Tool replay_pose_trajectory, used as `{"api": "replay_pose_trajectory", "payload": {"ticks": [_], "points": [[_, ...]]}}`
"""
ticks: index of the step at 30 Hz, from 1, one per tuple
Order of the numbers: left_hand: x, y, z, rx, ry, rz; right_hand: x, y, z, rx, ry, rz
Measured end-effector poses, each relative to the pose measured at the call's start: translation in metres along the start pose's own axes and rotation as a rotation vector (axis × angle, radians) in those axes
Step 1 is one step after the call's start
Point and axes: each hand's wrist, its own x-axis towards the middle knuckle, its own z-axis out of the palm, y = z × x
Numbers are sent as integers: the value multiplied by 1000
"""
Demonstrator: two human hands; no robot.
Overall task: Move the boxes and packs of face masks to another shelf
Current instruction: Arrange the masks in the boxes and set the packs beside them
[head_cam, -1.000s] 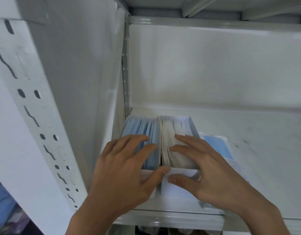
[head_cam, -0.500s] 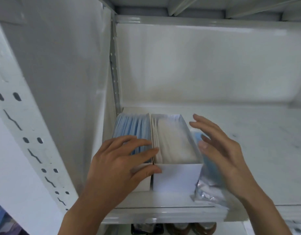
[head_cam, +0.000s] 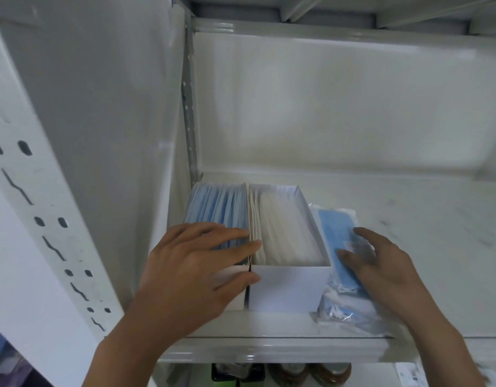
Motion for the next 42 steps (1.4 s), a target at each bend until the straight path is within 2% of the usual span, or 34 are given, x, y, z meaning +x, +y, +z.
{"api": "replay_pose_trajectory", "payload": {"ticks": [6, 9, 12, 25, 34, 39, 42], "points": [[0, 0, 0, -6, -1, -14, 3, -7, -13, -56, -23, 12], [-1, 0, 0, -11, 5, -24, -7, -2, -21, -111, -93, -6], [-1, 0, 0, -13, 5, -26, -18, -1, -19, -54, -152, -25], [-2, -4, 3, 5, 18, 4, -5, -5, -4, -24, 55, -26], [-2, -1, 1, -3, 27, -15, 14, -8, -4, -100, 88, -57], [-1, 0, -1, 3, 0, -14, 23, -9, -3, -36, 0, -68], [0, 0, -2, -7, -11, -20, 15, 1, 5, -70, -120, -111]]}}
